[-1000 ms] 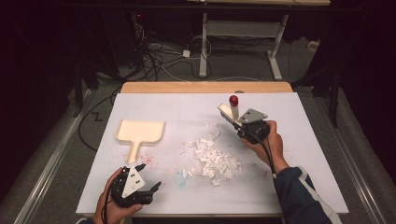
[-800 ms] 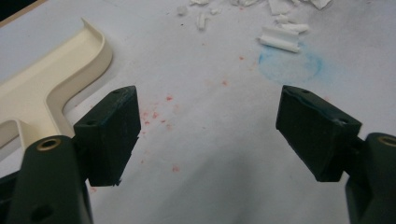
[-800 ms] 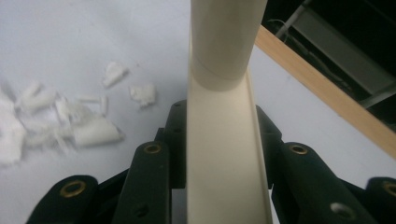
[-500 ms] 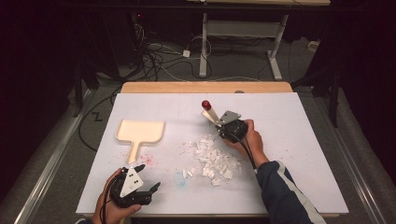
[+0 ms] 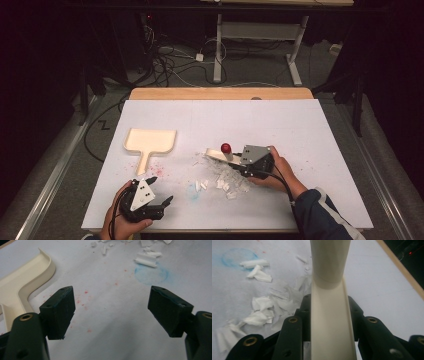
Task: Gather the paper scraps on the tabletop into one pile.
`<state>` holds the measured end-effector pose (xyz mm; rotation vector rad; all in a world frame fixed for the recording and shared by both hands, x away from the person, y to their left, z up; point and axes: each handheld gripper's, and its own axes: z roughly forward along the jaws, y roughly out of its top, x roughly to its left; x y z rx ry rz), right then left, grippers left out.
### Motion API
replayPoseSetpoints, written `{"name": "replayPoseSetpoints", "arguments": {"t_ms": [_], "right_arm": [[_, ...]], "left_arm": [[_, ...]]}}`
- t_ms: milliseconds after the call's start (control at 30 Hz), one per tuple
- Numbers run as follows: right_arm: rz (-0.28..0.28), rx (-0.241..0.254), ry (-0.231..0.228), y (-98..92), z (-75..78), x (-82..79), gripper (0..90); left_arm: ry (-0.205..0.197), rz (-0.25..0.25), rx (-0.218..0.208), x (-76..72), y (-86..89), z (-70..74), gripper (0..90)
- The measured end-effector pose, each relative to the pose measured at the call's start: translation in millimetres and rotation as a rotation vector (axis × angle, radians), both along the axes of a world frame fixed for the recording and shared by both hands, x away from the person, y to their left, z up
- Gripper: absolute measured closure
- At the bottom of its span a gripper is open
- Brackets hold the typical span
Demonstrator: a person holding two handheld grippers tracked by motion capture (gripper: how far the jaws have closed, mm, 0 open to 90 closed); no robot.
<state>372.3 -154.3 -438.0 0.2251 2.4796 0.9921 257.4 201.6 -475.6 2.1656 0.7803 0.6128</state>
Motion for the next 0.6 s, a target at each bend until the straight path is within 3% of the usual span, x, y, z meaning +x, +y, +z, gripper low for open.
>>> {"name": "replayPoseSetpoints", "arguments": {"t_ms": [100,267,400,500,600], "right_arm": [[-0.022,0.042,0.015,-6.9,7.4,-2.6,68.0],[-0.06,0.054,-0.006,-9.8,16.6,1.7,68.1],[-0.077,0.132,-0.015,-8.1,24.6,16.7,68.1],[-0.096,0.126,-0.029,-2.9,24.4,25.0,68.1],[-0.129,0.097,-0.041,15.7,18.9,41.4,68.1]], "left_arm": [[-0.008,0.006,-0.005,-0.4,-0.4,1.2,20.9],[-0.018,0.002,-0.006,0.6,-0.8,1.9,20.9],[-0.002,0.003,-0.012,2.0,-0.9,0.8,20.9],[0.0,0.002,-0.015,1.5,-1.3,0.4,20.9],[-0.001,0.001,-0.013,1.0,-1.4,0.2,20.9]]}}
